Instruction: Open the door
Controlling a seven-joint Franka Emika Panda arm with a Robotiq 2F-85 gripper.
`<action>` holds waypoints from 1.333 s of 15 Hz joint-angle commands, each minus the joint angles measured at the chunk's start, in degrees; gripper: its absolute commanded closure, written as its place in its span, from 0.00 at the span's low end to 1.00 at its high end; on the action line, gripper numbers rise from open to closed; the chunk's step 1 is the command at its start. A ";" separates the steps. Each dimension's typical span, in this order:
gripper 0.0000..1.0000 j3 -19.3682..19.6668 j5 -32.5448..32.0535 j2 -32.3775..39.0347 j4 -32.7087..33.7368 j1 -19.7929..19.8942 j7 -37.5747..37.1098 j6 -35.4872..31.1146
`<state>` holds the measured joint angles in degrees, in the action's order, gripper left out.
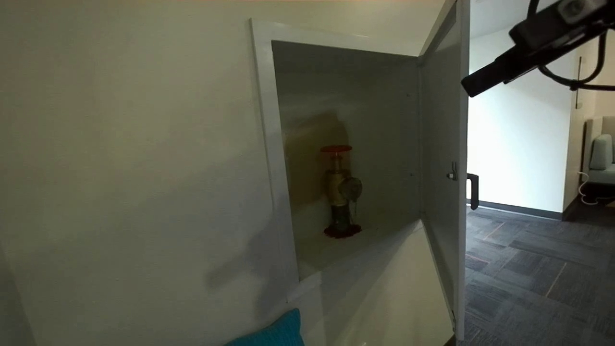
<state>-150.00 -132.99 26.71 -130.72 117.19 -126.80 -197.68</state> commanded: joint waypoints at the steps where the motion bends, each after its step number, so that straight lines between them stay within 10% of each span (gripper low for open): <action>1: 0.00 -0.86 -5.79 -9.82 5.56 3.11 -6.66 0.84; 5: 0.00 -0.94 -12.18 -21.88 13.60 6.01 -14.26 -2.97; 8: 0.00 1.19 -21.13 -25.48 13.88 0.40 -24.00 -0.52; 20: 0.00 10.32 -16.26 -37.69 13.32 -14.83 -18.16 -1.22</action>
<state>-142.90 -149.26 -8.27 -118.79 106.60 -145.36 -197.73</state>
